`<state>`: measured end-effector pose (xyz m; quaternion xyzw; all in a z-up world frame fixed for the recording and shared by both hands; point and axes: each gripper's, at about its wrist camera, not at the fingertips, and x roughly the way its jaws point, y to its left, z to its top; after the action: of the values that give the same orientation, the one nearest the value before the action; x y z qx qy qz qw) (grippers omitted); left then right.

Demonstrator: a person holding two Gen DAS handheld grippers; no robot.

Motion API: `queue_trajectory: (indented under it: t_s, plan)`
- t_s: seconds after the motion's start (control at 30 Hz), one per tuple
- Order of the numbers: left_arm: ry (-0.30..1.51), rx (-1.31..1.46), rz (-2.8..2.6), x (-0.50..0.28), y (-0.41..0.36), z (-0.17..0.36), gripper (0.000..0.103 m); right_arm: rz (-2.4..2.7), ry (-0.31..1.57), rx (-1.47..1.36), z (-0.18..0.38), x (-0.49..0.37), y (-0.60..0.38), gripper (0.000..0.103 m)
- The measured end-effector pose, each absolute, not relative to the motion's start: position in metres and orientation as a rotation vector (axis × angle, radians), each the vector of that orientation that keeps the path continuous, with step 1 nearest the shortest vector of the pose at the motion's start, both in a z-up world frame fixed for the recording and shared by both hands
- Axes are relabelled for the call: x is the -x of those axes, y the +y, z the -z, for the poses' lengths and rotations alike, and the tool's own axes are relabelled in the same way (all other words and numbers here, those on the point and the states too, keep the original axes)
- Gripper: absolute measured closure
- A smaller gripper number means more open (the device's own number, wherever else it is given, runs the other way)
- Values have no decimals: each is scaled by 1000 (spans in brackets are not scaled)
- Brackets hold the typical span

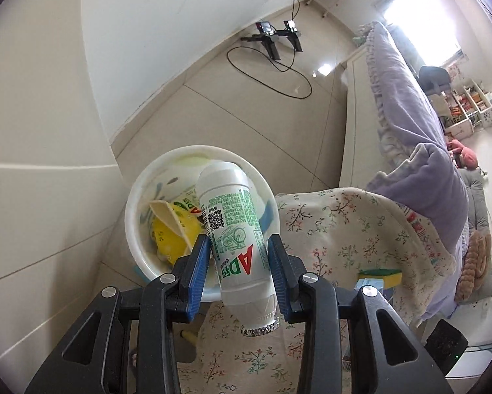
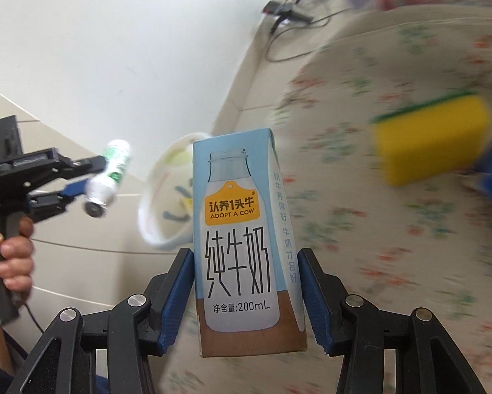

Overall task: Collect trash
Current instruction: 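Carry the bottle and carton over the wastebasket and open both grippers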

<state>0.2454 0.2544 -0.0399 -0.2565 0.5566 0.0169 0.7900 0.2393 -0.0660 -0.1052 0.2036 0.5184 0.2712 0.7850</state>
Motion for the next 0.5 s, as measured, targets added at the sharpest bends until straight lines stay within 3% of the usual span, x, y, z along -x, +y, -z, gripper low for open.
queue_trajectory:
  t_s: [0.5]
  plan:
    - [1274,559,-150,-264,273,76,62,-662,1122,-443,96,-261,20,47]
